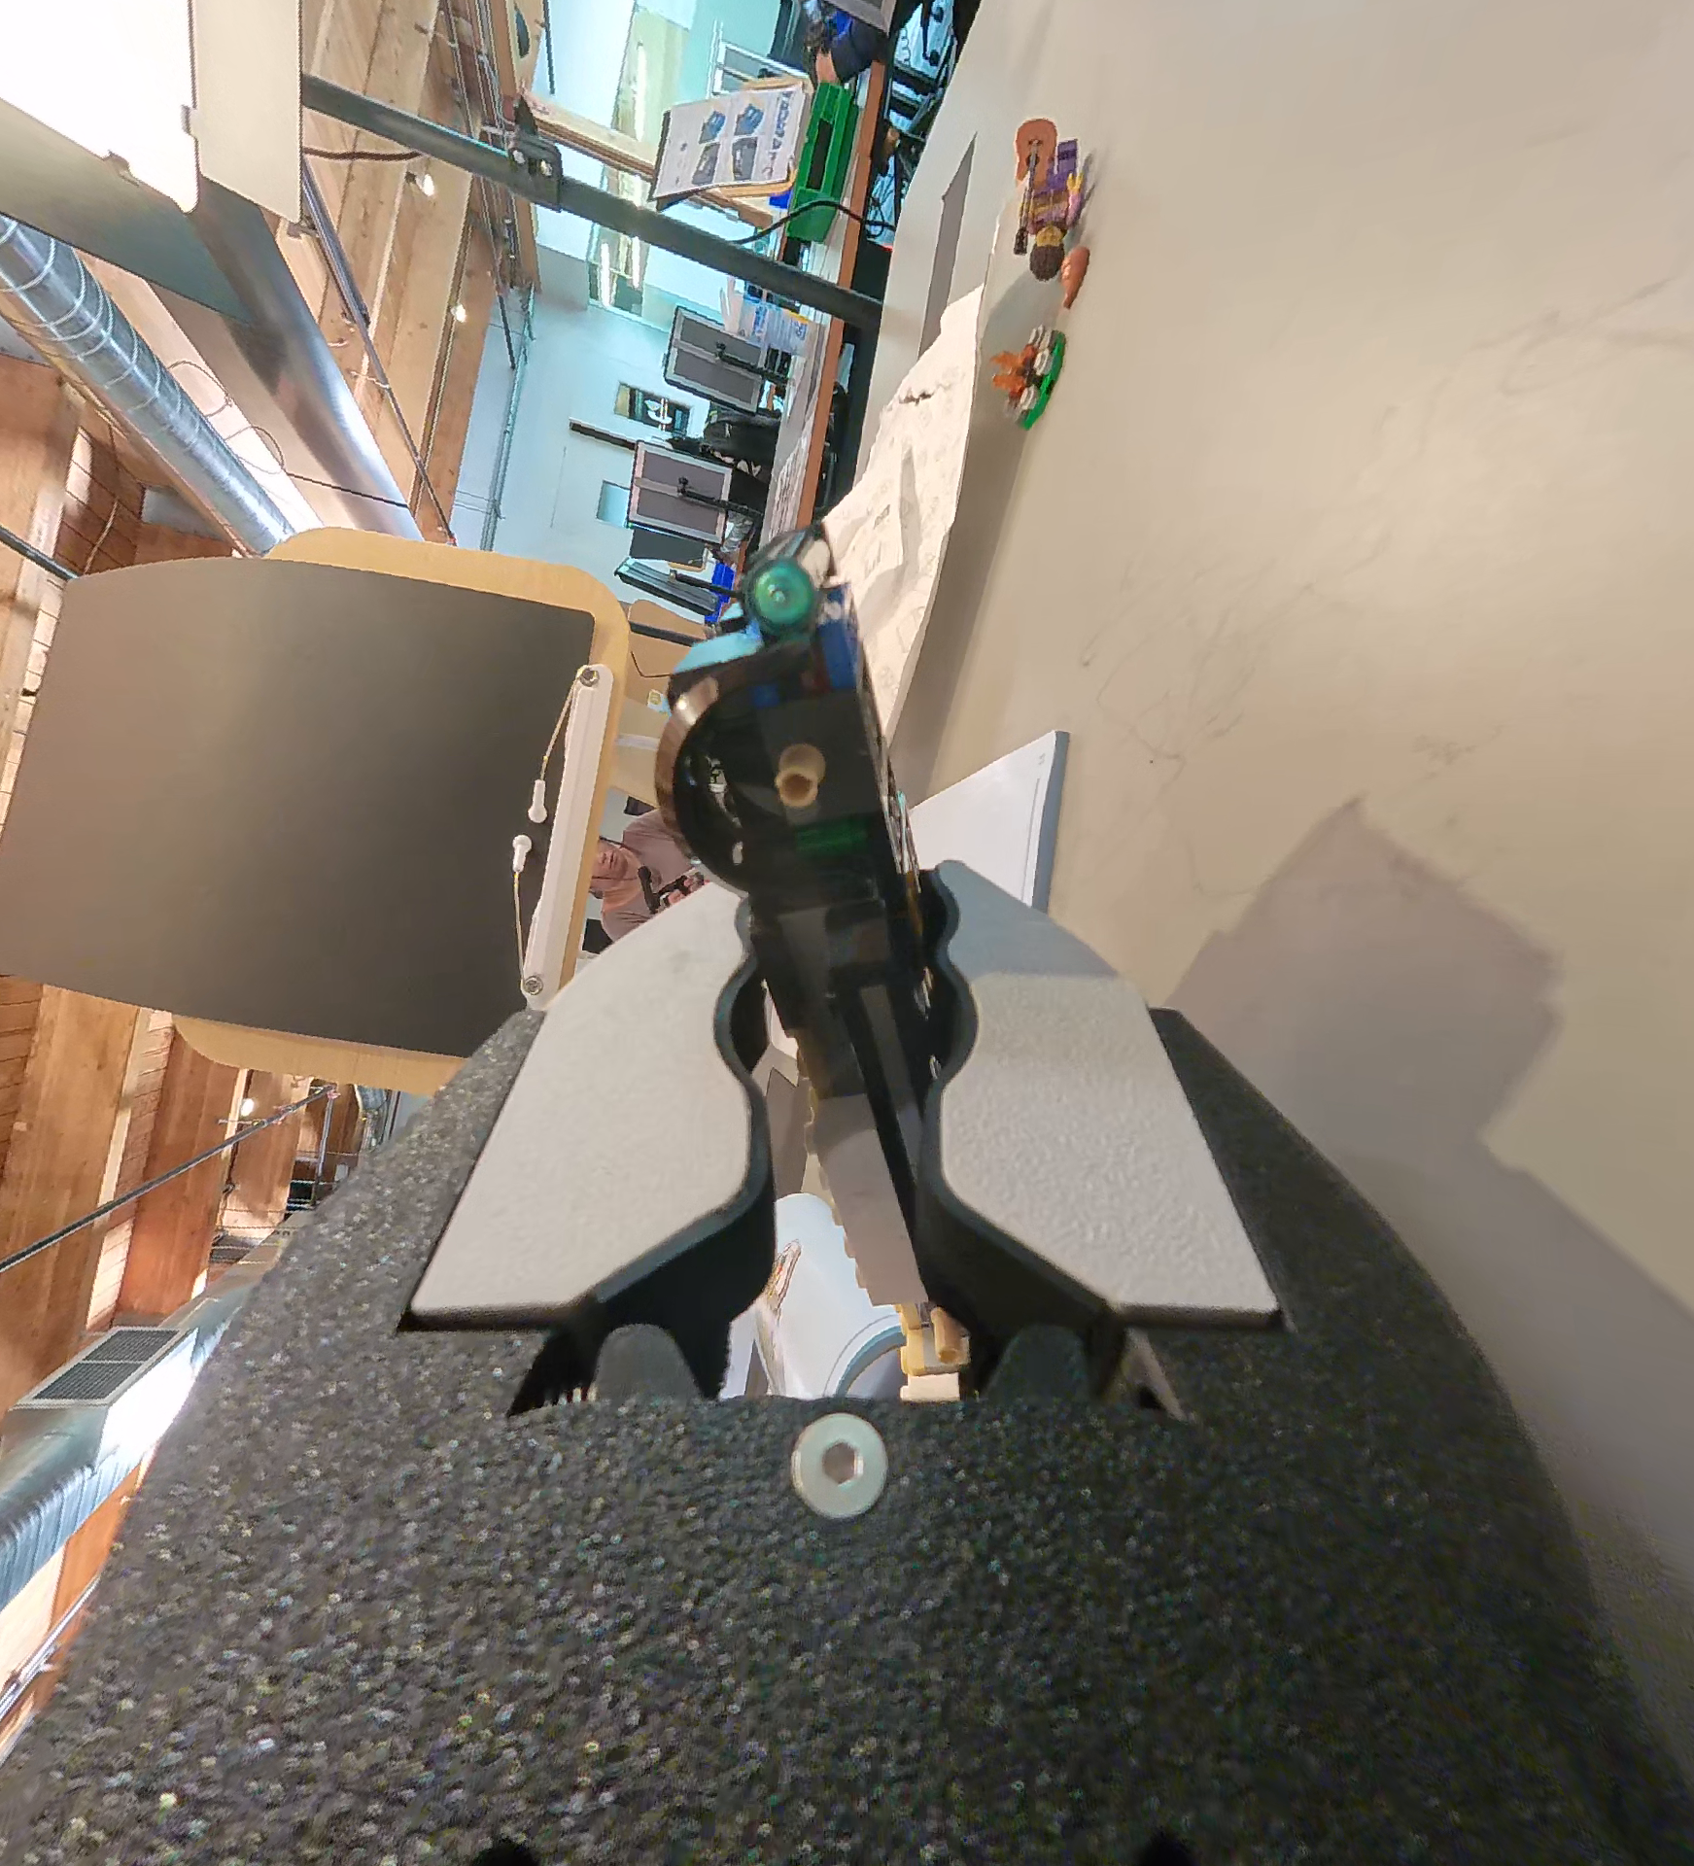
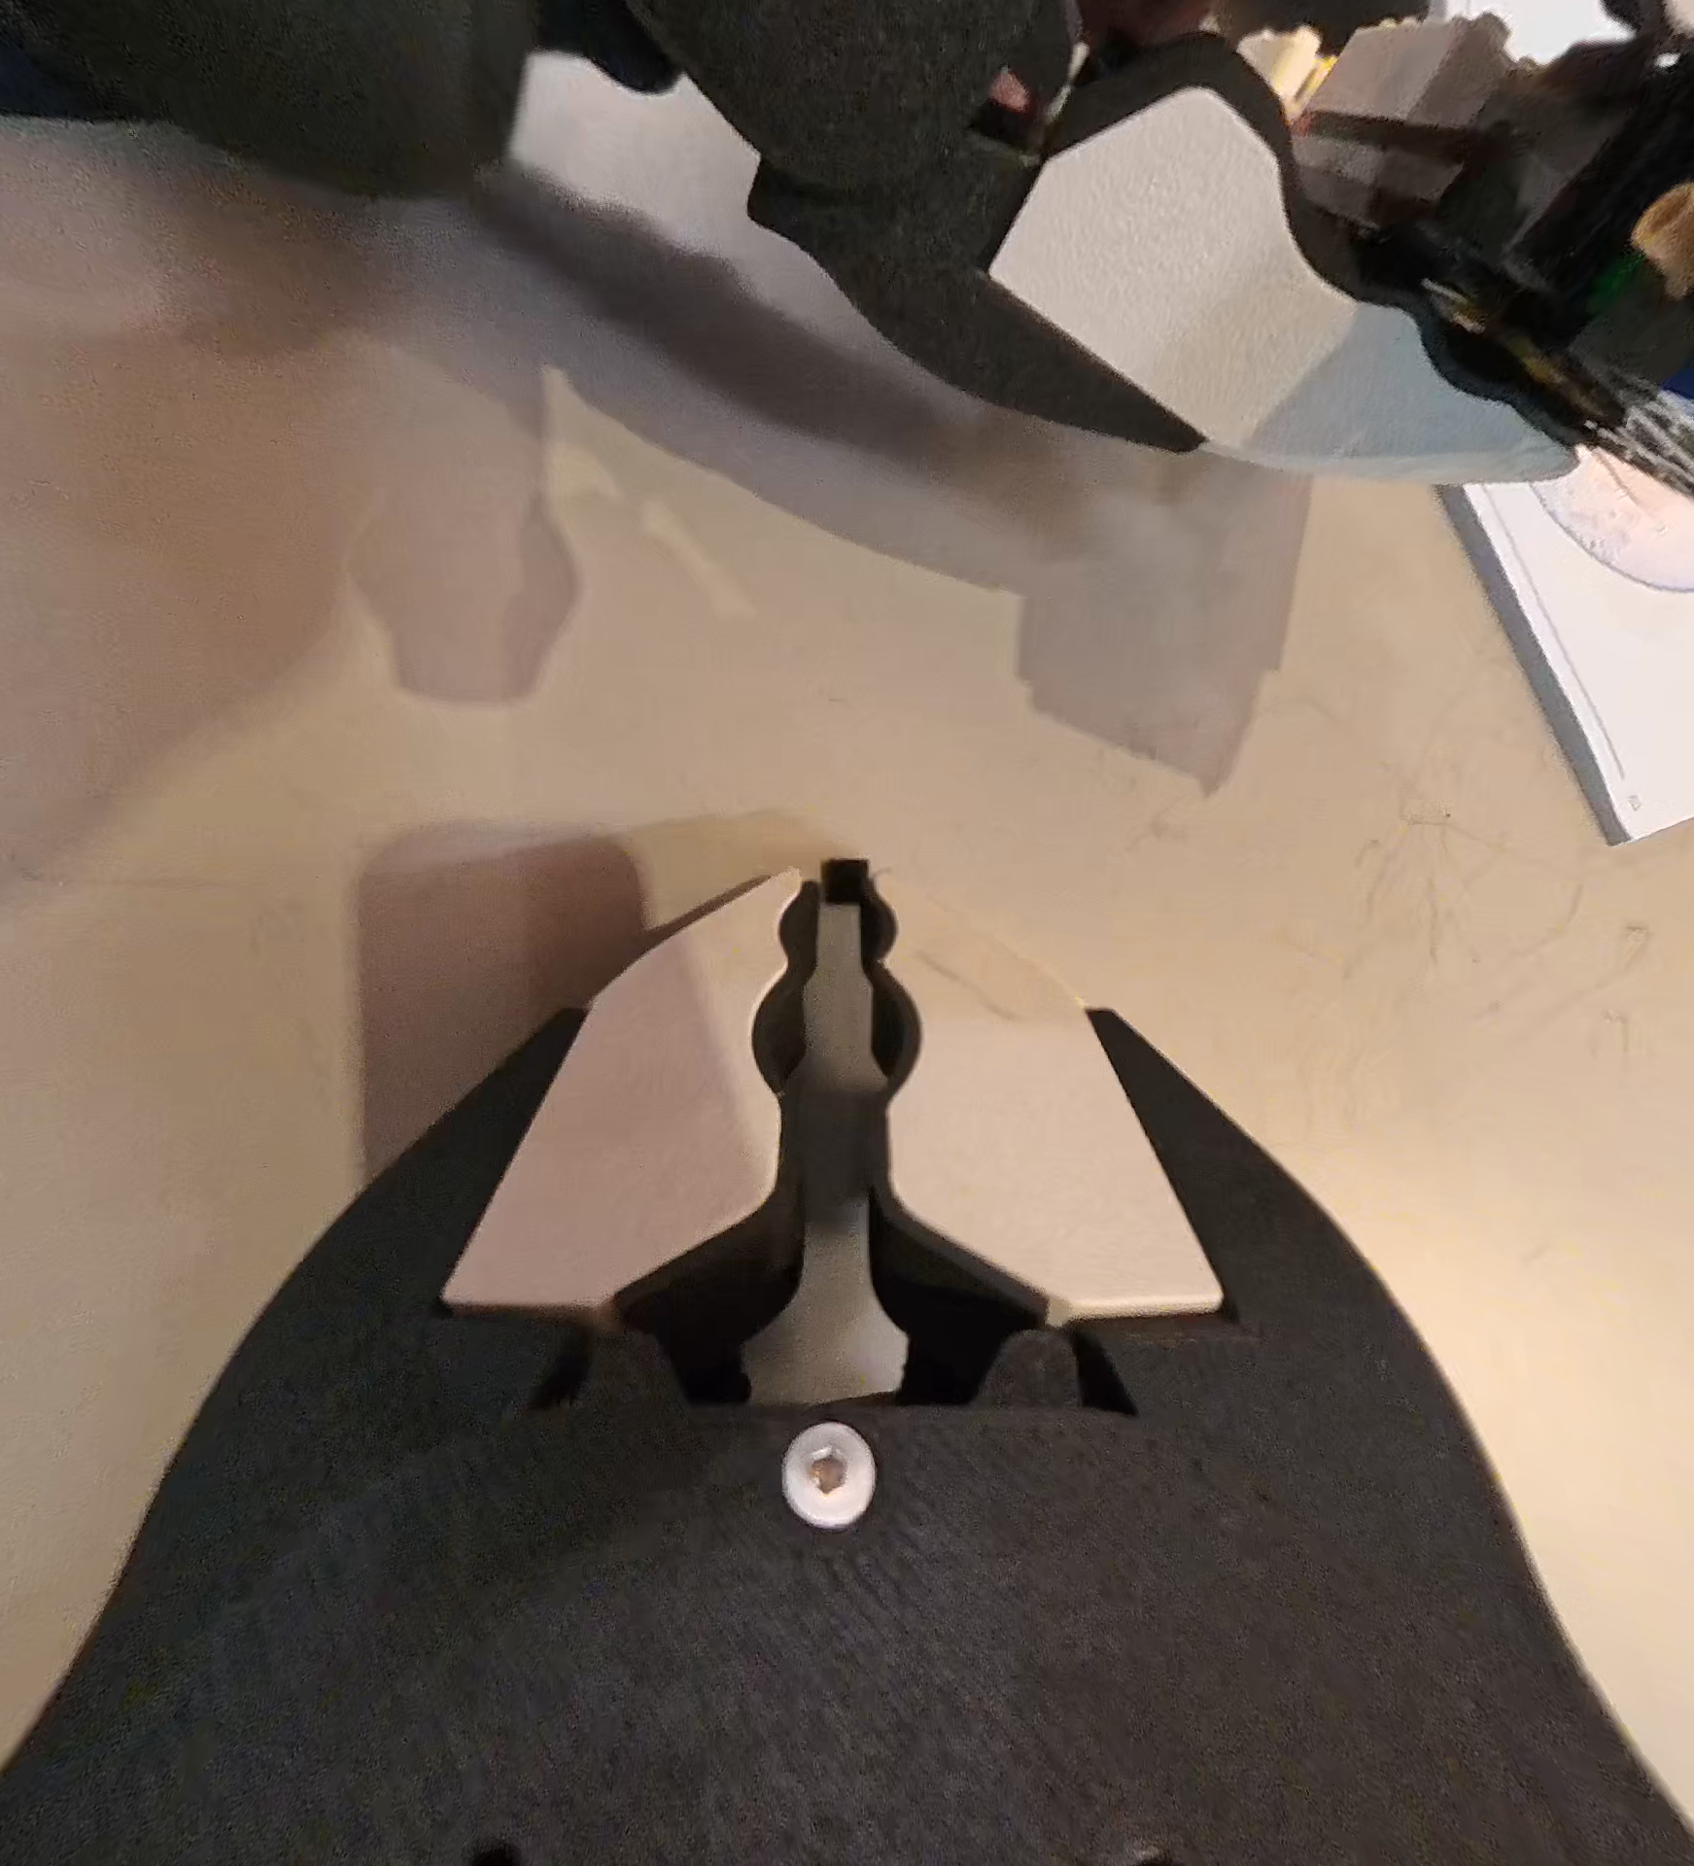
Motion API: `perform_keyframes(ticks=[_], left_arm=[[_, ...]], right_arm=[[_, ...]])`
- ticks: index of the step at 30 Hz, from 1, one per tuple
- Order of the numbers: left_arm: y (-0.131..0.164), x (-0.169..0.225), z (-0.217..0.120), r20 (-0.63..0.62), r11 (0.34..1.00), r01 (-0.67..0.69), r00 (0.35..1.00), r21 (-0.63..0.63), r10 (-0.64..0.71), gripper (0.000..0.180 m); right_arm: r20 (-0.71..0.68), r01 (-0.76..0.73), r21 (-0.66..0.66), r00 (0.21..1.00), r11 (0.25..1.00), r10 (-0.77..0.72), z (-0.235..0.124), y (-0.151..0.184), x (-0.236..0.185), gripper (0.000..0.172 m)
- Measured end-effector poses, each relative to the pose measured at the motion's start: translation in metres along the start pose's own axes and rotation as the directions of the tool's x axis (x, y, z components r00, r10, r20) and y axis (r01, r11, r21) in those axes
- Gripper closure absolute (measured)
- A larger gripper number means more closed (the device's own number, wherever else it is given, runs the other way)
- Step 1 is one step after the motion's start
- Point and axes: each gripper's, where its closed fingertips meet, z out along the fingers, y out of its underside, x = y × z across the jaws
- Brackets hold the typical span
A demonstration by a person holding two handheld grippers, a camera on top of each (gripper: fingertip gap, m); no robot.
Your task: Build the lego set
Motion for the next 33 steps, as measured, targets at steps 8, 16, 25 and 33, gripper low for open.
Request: perform_keyframes(ticks=[8, 16, 25, 33], left_arm=[[0.002, 0.001, 0.000, 0.002, 1.000, -0.021, 1.000, -0.004, 0.021, 0.153], [0.001, 0.005, -0.001, -0.008, 1.000, -0.025, 1.000, 0.001, 0.025, 0.152], [0.003, 0.004, 0.000, -0.010, 1.000, -0.012, 1.000, -0.005, 0.012, 0.152], [0.005, 0.004, 0.003, -0.011, 1.000, -0.011, 1.000, -0.010, 0.011, 0.152]], right_arm=[[0.147, 0.021, 0.021, 0.989, 1.000, -0.024, 0.001, 0.000, 0.001, 0.156], [0.102, 0.120, 0.001, 0.988, 0.993, -0.119, 0.009, -0.002, 0.005, 0.172], [0.161, 0.121, 0.058, 0.979, 0.991, -0.129, 0.006, -0.009, 0.008, 0.156], [0.254, 0.106, 0.042, 0.960, 0.993, -0.113, 0.013, -0.009, 0.005, 0.157]])
